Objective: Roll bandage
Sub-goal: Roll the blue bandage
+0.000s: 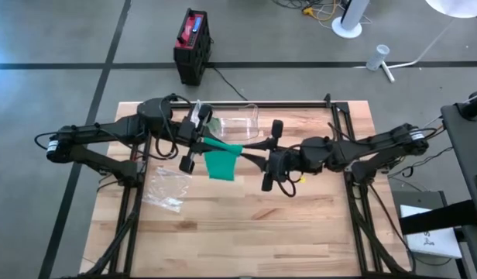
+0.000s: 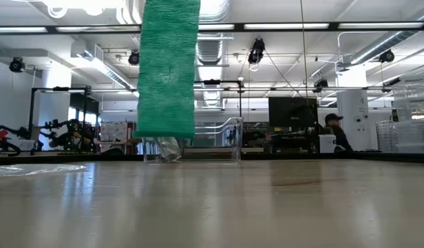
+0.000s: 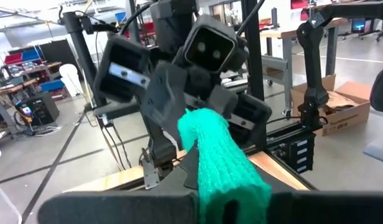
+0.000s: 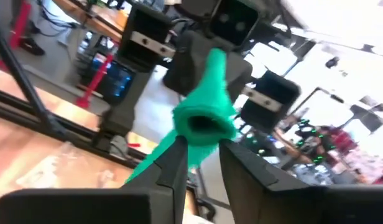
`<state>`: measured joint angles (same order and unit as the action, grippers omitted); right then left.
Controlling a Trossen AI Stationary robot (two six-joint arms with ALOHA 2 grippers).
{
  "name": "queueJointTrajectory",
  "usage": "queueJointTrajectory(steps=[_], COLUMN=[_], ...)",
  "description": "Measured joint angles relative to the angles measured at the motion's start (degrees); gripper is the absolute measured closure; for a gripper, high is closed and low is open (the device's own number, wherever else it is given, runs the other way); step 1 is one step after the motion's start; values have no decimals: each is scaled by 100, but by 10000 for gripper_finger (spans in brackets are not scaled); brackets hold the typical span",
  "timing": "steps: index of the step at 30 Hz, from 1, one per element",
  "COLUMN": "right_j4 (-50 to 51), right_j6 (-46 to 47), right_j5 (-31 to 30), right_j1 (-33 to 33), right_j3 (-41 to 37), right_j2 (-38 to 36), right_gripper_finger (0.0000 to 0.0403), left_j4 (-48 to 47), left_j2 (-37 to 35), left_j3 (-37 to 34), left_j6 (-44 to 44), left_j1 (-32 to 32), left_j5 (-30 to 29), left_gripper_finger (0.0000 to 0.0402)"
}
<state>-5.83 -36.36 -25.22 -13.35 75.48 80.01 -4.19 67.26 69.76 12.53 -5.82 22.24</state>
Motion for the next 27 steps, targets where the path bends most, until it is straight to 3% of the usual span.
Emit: queueJointTrajectory(steps=[7,11,15,21,27], right_j4=[-97,-467,-722,-758,-527], right_j6=[-508,-445,-222,-103,79], right_j5=[-9,380,472,415,415], right_j1=[-121,-127,-6,143,128], right_j3=[31,33,33,109,197], right_j2=[-9,37,219,486,503], right_gripper_finger=[229,180,157,180,251], left_j4=[-261,-283,-270,-234,-231], left_j2=[5,9,9,9,9], left_j3=[0,-2,-2,-2,-2], left_j6=[-123,-119,-85,-6,0], left_j1=[0,0,-2,-1,-1], left_j5=[-1,-4,-72,-74,-74], left_gripper_finger=[390,390,390,390,390])
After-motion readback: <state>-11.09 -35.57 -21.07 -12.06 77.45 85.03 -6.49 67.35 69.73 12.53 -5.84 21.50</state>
